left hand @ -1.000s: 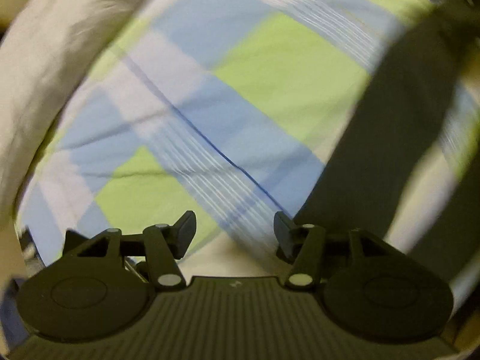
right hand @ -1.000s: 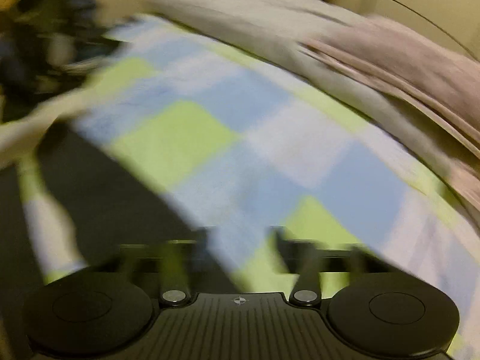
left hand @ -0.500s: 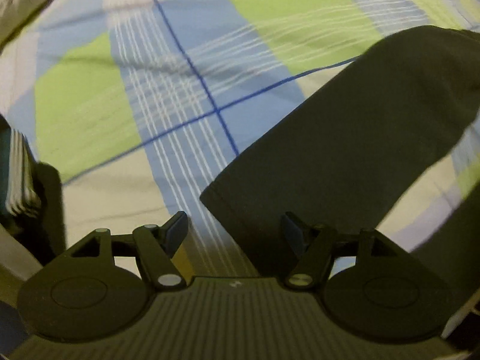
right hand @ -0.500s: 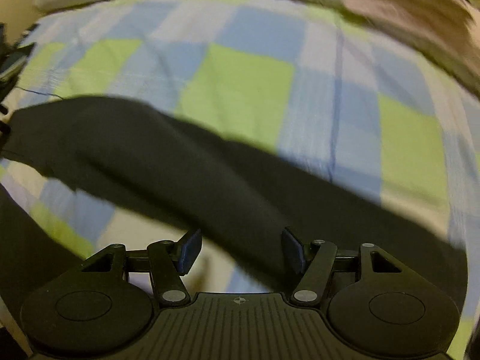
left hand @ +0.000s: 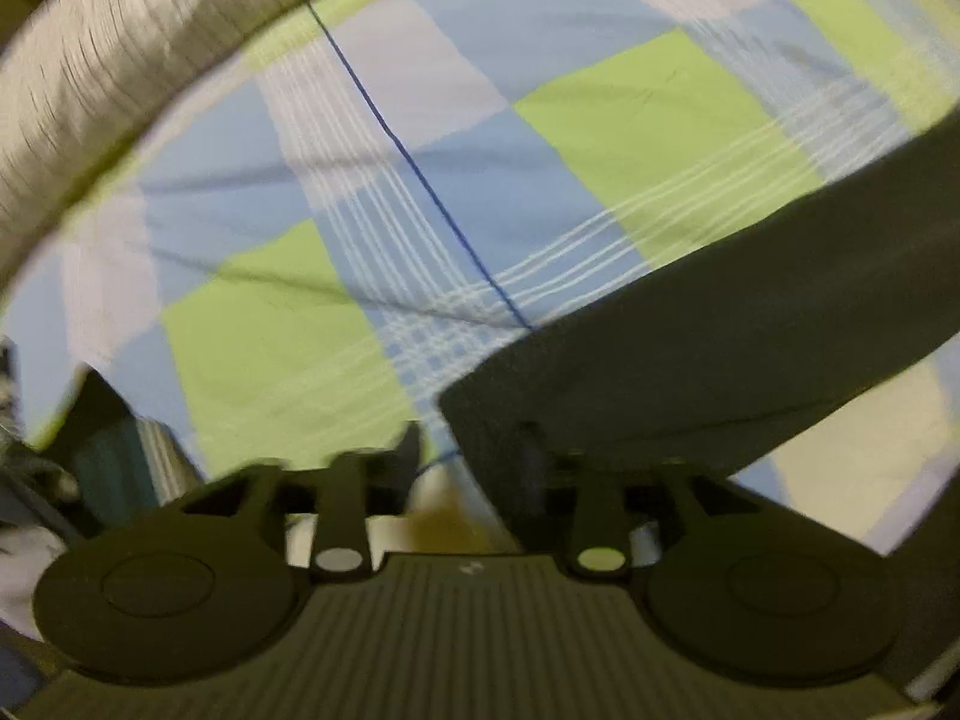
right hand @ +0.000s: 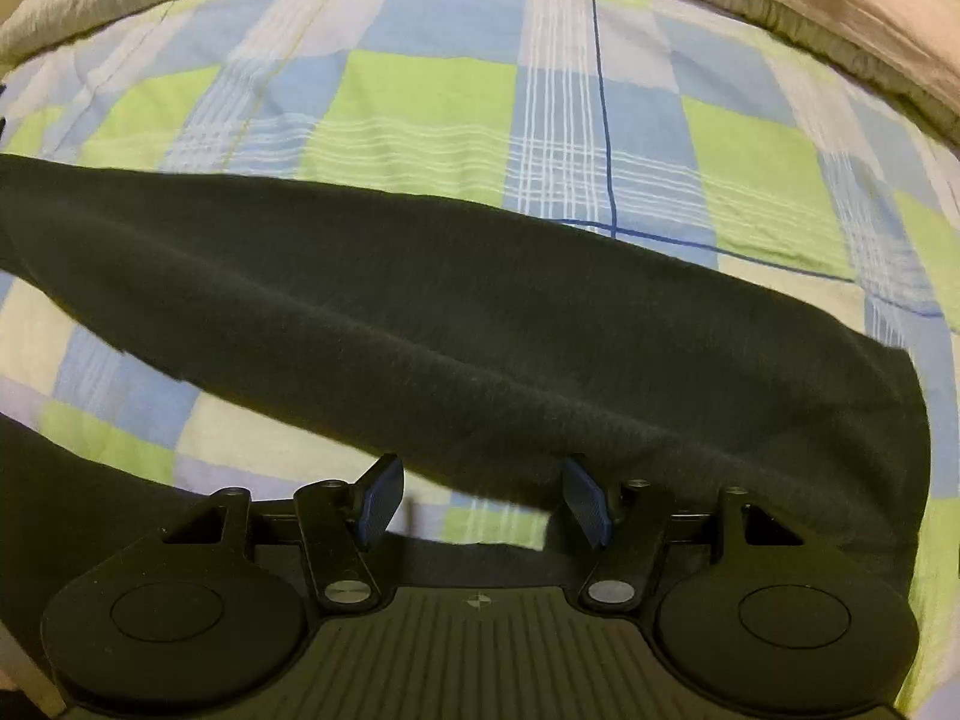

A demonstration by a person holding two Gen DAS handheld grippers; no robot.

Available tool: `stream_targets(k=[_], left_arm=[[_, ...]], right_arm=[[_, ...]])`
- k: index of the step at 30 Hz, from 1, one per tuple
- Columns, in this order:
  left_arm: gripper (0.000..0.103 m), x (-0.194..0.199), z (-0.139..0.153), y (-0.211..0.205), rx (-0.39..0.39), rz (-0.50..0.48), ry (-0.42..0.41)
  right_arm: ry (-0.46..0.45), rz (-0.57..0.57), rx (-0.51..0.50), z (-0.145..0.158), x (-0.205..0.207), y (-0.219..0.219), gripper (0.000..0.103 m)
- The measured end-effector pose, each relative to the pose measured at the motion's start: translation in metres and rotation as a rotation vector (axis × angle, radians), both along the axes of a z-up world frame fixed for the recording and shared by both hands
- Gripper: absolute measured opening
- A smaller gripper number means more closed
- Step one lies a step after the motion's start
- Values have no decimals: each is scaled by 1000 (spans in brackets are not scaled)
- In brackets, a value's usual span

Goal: Fold clothes

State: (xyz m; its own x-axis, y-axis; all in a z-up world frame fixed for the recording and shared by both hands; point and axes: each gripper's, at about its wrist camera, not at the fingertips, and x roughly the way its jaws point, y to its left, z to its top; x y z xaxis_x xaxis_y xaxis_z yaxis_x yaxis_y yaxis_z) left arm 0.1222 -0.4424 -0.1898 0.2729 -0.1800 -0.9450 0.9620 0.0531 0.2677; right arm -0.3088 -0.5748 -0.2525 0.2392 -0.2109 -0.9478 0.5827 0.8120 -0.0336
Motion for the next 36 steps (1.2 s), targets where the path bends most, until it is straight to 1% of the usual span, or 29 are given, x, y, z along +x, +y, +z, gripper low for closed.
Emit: stream_targets(k=[1,2,3,5,7,10,12,15,18,21,22,23,24,26,28,30,33,34,35,36], left_arm=[[40,-5,0,1,0,-20,-33],[40,-19,0,5,-12,-54,-52],[41,-32,0,9,-30,-83,-55],[42,-62,-1,15,-60,-162,-28],[44,-93,-5,20,-83,-266,-14],[44,-134,-23,24,-68,-449,-59],[44,-148,-37,26,-45,-522,-107],[44,-151,-51,27,-43,-565,-178],[44,-148,-62,25,-25,-589,-214],[38,-144,-70,24,7,-642,-230],[22,-144,-71,24,16,-662,-235],[10,-143,-71,24,31,-676,-229],[7,-143,-70,25,43,-688,-232],[6,-140,-58,30,38,-693,-221],[6,-137,-39,43,20,-684,-208],[6,-137,-29,58,23,-685,-181],[7,-144,-38,68,70,-710,-140],[11,-147,-41,68,89,-714,-132],[12,-148,-44,64,107,-703,-124],[16,-148,-43,61,109,-681,-114]], right_arm=[[12,8,-1,-4,0,-1,63],[31,4,-8,-5,-2,-2,63],[50,0,-14,-7,-4,-4,63],[70,-19,-23,-9,-9,-7,63],[86,-53,-12,-10,-17,-8,63],[113,-92,15,-14,-27,-9,63],[136,-90,40,-16,-32,-6,63],[145,-59,32,-9,-34,2,63],[117,-28,27,-2,-34,11,63],[109,-3,28,-2,-30,17,63],[110,3,25,-3,-29,19,63],[111,10,22,-4,-27,21,63],[108,17,19,-4,-27,21,63],[103,32,9,-2,-26,22,63],[100,37,2,0,-29,19,63],[94,30,2,4,-34,18,63],[104,7,20,-1,-41,12,63],[107,-1,26,-3,-42,10,63],[104,-7,29,-3,-45,8,63],[98,-13,33,-1,-47,7,63]])
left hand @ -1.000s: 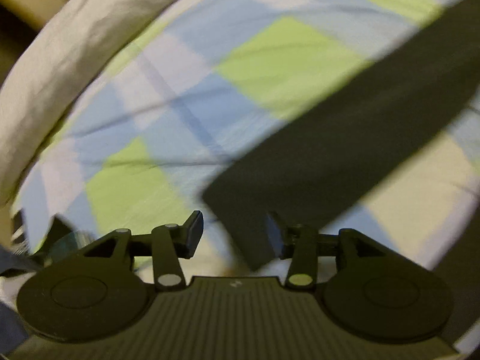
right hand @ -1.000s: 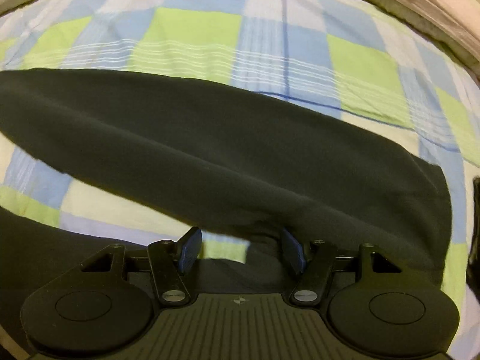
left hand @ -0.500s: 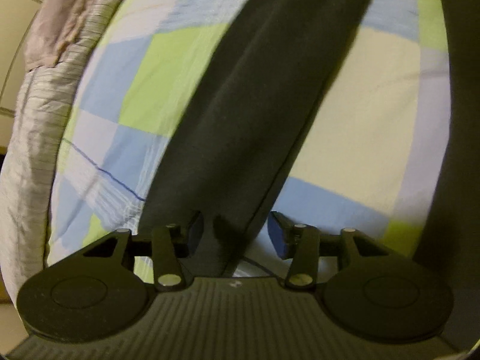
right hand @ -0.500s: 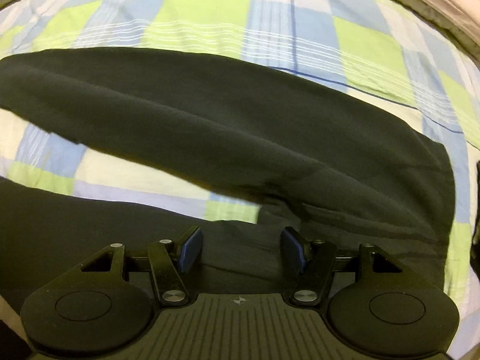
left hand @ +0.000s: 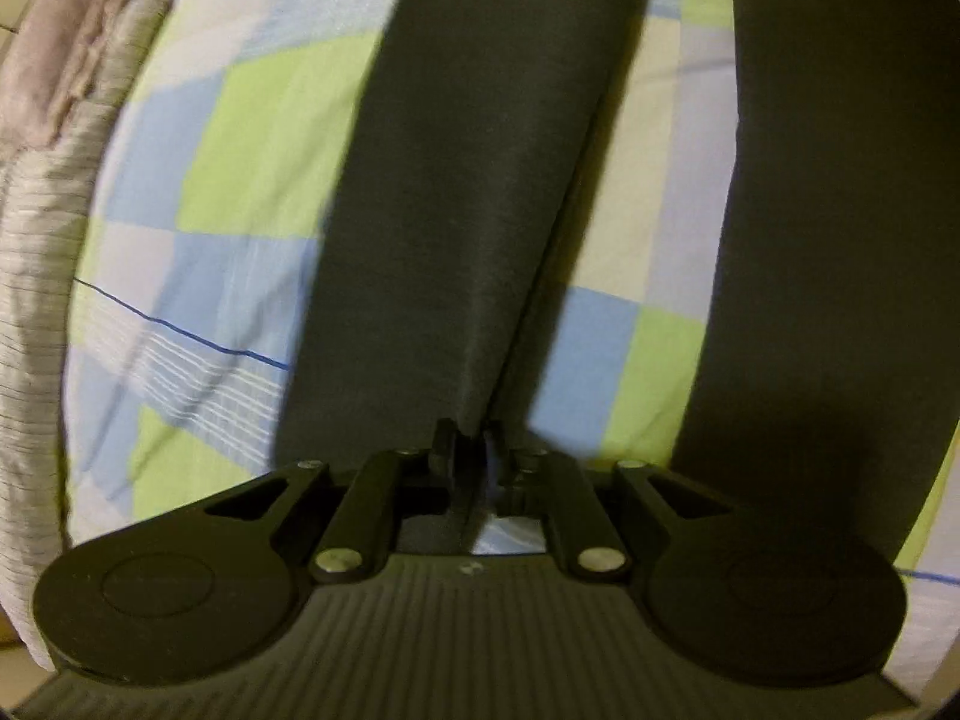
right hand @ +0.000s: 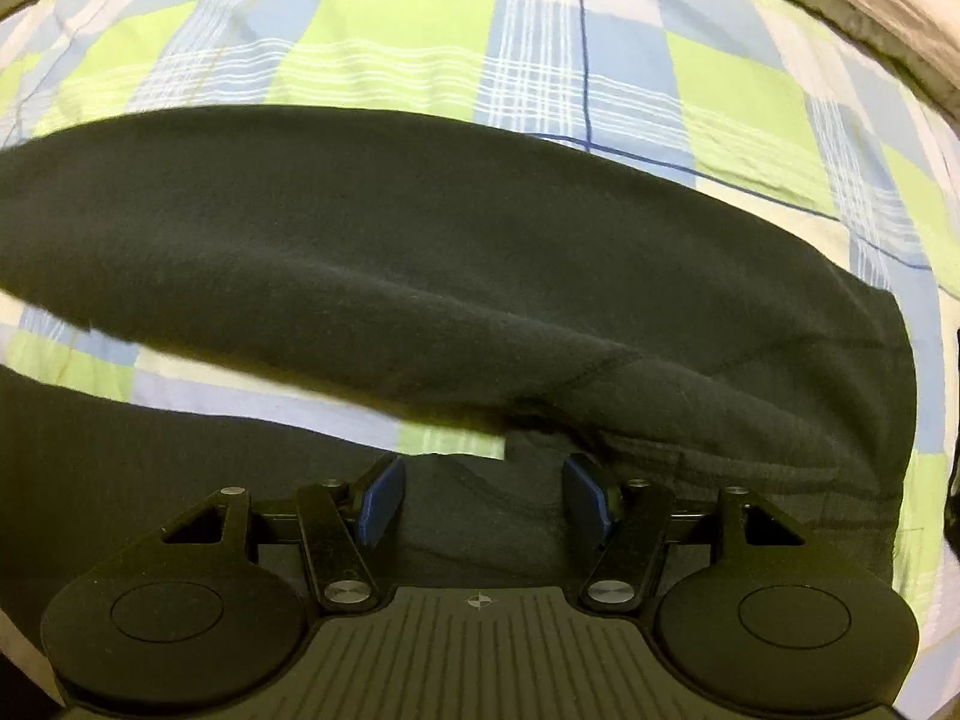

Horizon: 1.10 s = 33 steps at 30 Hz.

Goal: Fold clothes

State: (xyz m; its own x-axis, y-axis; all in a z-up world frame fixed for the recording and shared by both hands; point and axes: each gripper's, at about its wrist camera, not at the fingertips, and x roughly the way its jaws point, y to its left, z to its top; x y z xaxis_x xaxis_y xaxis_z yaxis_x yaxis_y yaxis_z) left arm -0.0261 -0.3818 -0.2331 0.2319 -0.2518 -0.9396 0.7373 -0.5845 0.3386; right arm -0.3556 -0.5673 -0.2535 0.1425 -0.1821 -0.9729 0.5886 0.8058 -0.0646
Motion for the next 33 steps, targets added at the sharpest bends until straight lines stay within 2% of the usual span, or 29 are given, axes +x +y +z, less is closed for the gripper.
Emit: stream_targets(k=[4,7,10,13,17,19,23,26,27,28,29,30,31,32,33], left_arm=[[22,7,28,-21,-37,143,144],[25,2,54,-43,-88,202,237],[35,-22,68,-79,-127,201,319],[36,-59,68,-130,-138,188,397],[43,-119,54,-207,-148,154,472],[49,-150,41,-245,-140,139,491],[50,-194,1,-302,-72,101,464],[50,-211,-24,-328,16,121,429],[49,-212,-26,-333,35,134,430],[41,-212,-26,-336,56,144,440],[31,-212,-26,-340,80,154,452],[14,-213,-24,-341,89,160,452],[2,-215,-22,-341,95,163,448],[2,-216,-16,-343,77,161,439],[2,-218,-8,-345,53,157,427]], right_arm=[[-34,-8,-22,16,-12,-1,63],[-65,-55,-71,32,-29,-10,63],[-85,-118,-130,44,-51,-27,63],[-101,-168,-163,52,-75,-58,63],[-131,-209,-177,53,-106,-118,63],[-136,-182,-167,47,-114,-151,63],[-155,-93,-126,24,-122,-216,63],[-174,1,-80,0,-123,-263,63],[-179,23,-59,-8,-122,-274,63],[-186,35,-37,-16,-123,-286,62],[-203,34,-3,-23,-126,-293,62],[-231,23,42,-26,-130,-301,62],[-252,10,67,-27,-134,-308,55],[-274,-3,93,-29,-139,-316,25],[-293,-15,120,-25,-142,-320,21]])
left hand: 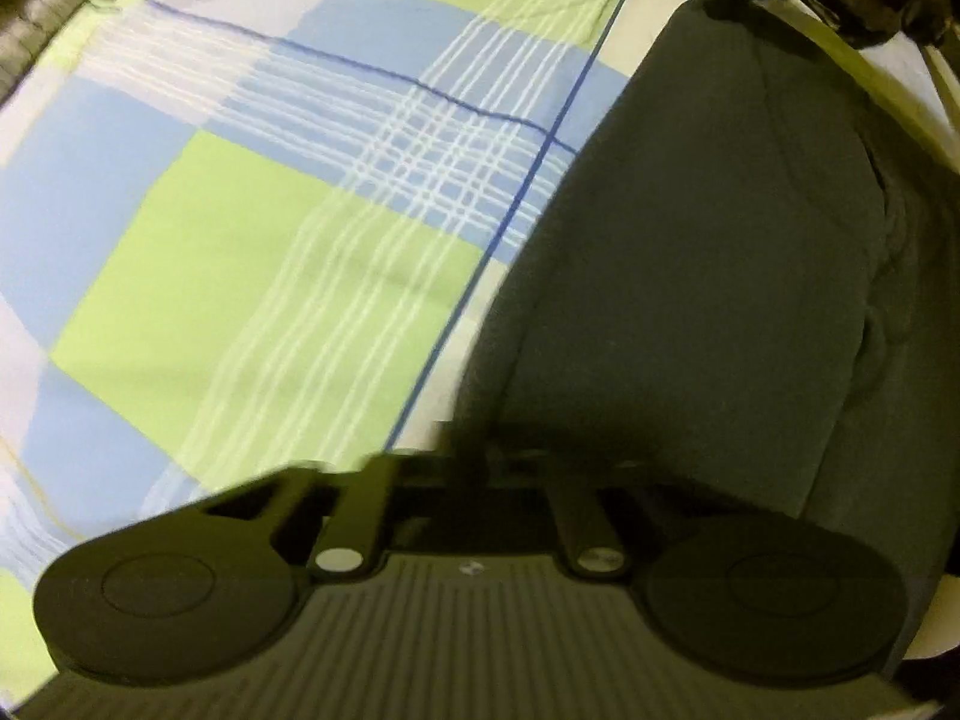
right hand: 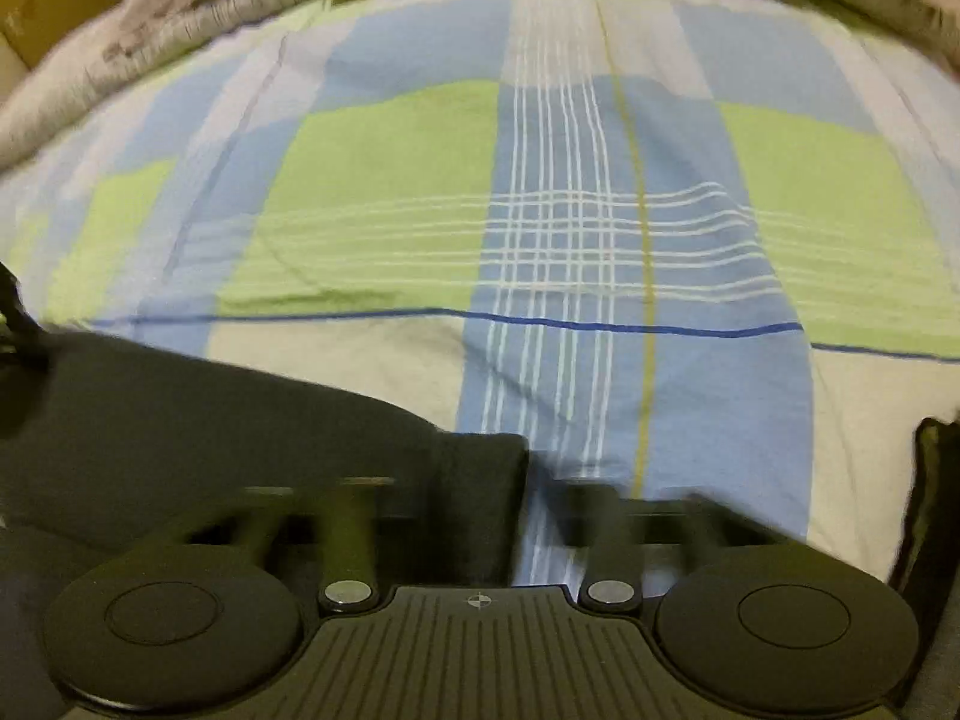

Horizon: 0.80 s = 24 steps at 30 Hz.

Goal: Fold clothes

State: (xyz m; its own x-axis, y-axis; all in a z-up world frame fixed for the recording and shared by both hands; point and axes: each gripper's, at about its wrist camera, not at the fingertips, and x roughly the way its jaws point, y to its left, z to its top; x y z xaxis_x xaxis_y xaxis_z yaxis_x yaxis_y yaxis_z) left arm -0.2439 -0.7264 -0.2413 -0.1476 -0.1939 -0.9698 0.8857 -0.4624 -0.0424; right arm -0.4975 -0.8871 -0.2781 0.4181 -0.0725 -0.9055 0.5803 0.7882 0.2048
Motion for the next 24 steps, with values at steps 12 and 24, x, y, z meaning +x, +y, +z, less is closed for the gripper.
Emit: stream_targets(k=[12,24], left_arm=[[32,-2,-2,-35,-79,34,-125],[36,53,46,167,-16,282,-210]], right_arm=[[11,-48,-175,16,4,-6,59],[-74,-68,-78,61,-25,159,61]])
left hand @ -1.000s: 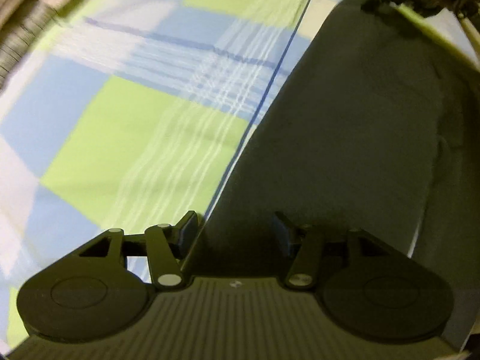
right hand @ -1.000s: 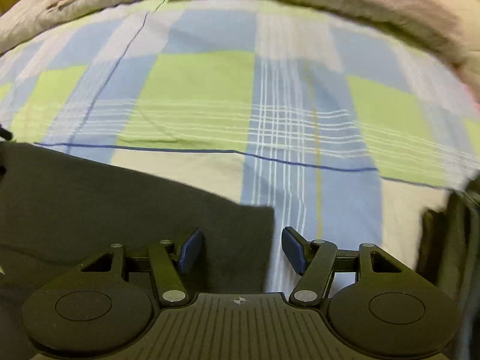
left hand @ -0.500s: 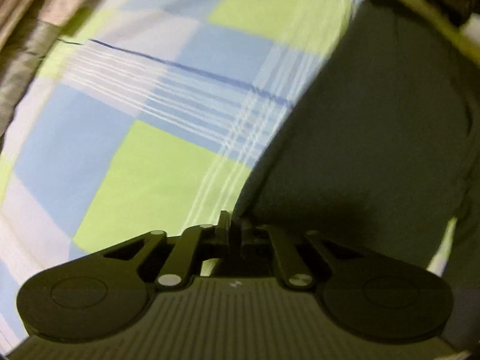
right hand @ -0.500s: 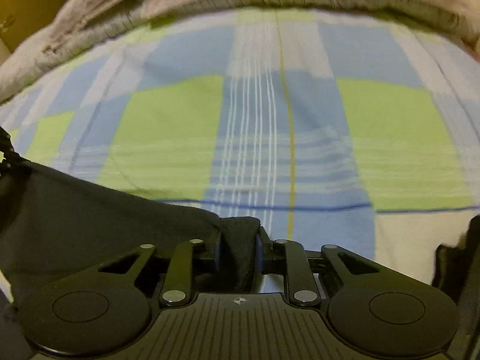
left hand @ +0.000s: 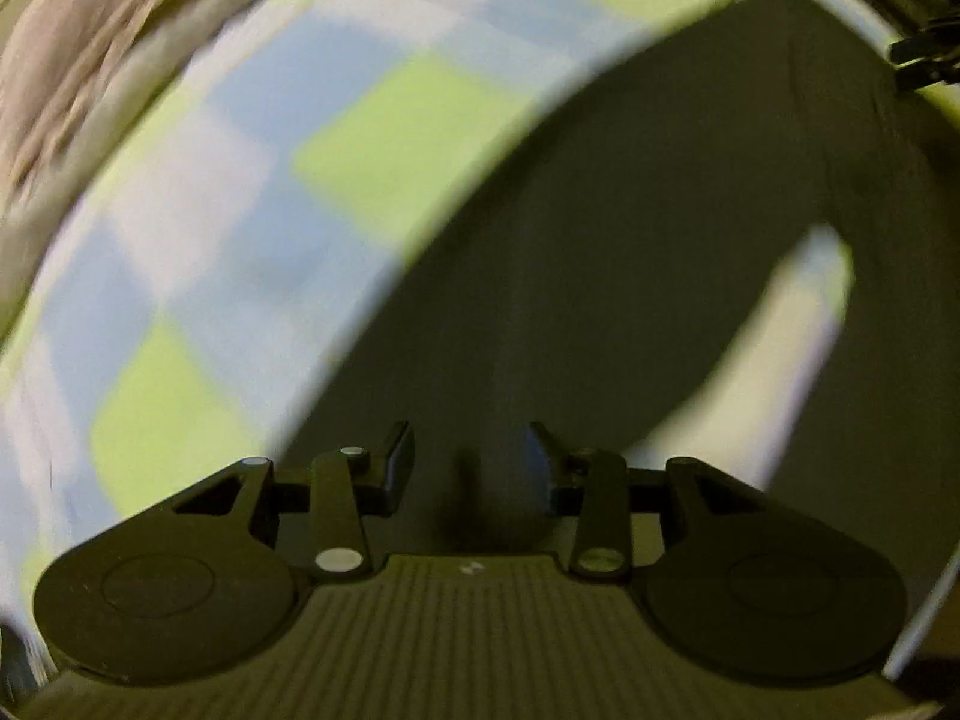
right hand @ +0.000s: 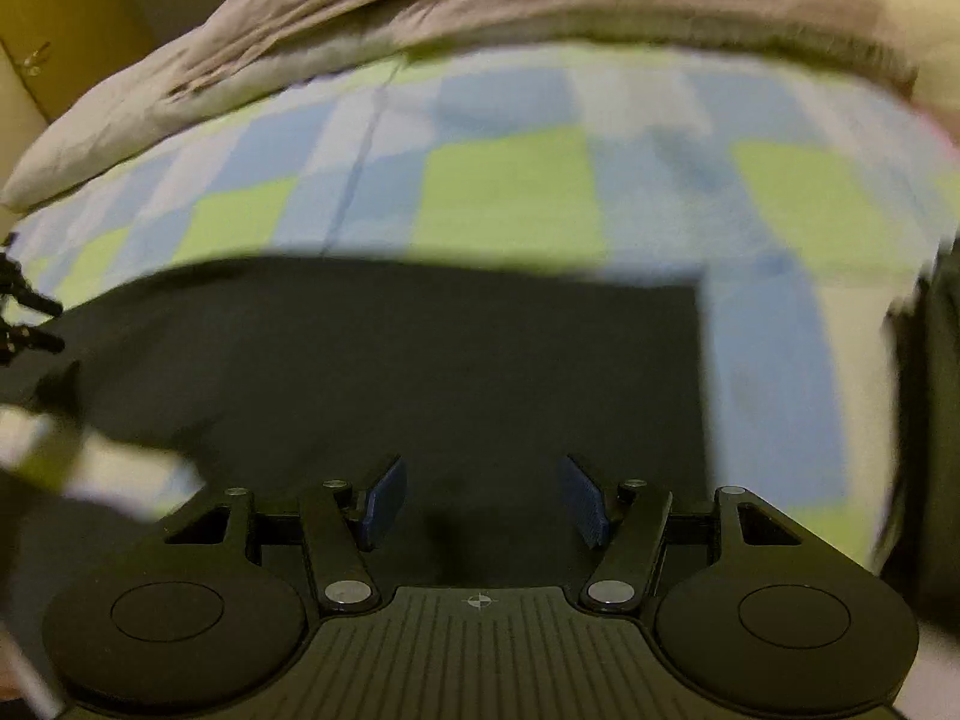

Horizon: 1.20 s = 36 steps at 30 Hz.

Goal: Fold clothes

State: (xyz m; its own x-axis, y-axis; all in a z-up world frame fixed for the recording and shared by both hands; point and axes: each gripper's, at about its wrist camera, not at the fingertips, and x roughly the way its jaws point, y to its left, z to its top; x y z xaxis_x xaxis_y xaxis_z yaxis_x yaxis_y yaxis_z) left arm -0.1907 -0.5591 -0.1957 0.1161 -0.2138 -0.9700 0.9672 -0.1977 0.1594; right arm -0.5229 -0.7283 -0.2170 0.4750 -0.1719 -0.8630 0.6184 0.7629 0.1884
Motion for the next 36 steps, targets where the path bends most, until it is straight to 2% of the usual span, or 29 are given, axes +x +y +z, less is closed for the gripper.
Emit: stream_targets(k=[5,7,10,14,17,19,23,26,27,28,29,30,31,33,34,36], left_arm=[[39,30,-28,106,131,124,-17],[43,46,-40,142,167,167,-16],[50,71,-39,188,133,224,21],[49,114,-22,222,25,318,42],[49,163,-15,227,-89,460,71],[49,199,-13,216,-167,545,81],[49,262,-21,186,-277,616,105],[43,292,-34,163,-290,638,140],[37,297,-39,158,-284,646,159],[25,303,-47,152,-268,653,183],[24,308,-52,148,-265,656,201],[16,309,-52,146,-271,640,199],[16,309,-49,144,-278,618,192],[14,313,-44,138,-312,593,126],[11,318,-45,135,-315,611,114],[12,325,-45,131,-312,637,107]], right_arm=[[114,-24,103,-26,-6,74,61],[185,-24,101,-32,-6,97,61],[250,-53,76,-25,3,125,61],[272,-68,43,-5,24,162,61],[266,-40,28,7,49,194,61],[260,-18,30,9,60,214,61],[269,58,15,10,84,254,61],[288,103,-7,9,94,271,61],[296,109,-10,8,98,274,61],[302,106,-8,6,100,273,61],[308,103,-6,4,102,273,61],[314,97,-3,2,104,271,61],[313,89,-4,3,106,269,61],[308,77,-9,3,110,266,61],[305,75,-13,3,113,264,61],[304,76,-14,2,118,260,61]])
